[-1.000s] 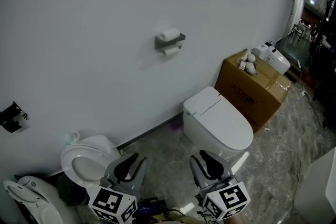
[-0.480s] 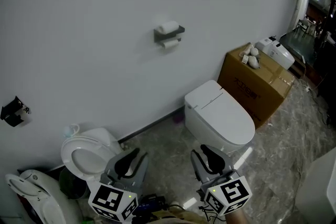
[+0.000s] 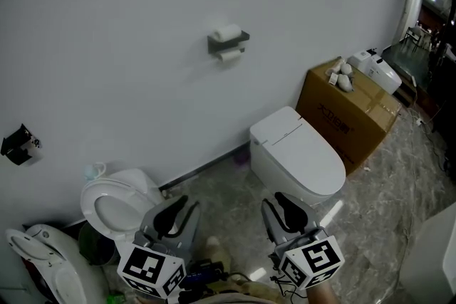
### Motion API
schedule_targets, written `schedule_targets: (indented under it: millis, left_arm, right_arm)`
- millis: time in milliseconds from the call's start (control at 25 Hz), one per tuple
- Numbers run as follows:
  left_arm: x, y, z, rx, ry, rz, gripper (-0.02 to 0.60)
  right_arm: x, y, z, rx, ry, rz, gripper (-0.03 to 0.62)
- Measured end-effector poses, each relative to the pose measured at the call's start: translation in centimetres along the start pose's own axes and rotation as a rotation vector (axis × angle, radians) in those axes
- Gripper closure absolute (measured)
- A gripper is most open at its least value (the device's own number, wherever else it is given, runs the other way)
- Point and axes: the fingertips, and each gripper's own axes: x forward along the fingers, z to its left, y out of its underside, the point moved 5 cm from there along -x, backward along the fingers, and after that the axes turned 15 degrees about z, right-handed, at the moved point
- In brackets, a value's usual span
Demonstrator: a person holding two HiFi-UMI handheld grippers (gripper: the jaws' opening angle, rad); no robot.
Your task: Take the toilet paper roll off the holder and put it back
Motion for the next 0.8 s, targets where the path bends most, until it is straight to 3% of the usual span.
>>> schedule_targets:
  millis: [800]
  left_arm:
    - [7.8, -2.4, 4.6, 0.025, 0.051, 0.003, 0.495]
  right_arm:
    - [5.9, -1.8, -4.6, 0.037, 0.039, -0.007, 0.493]
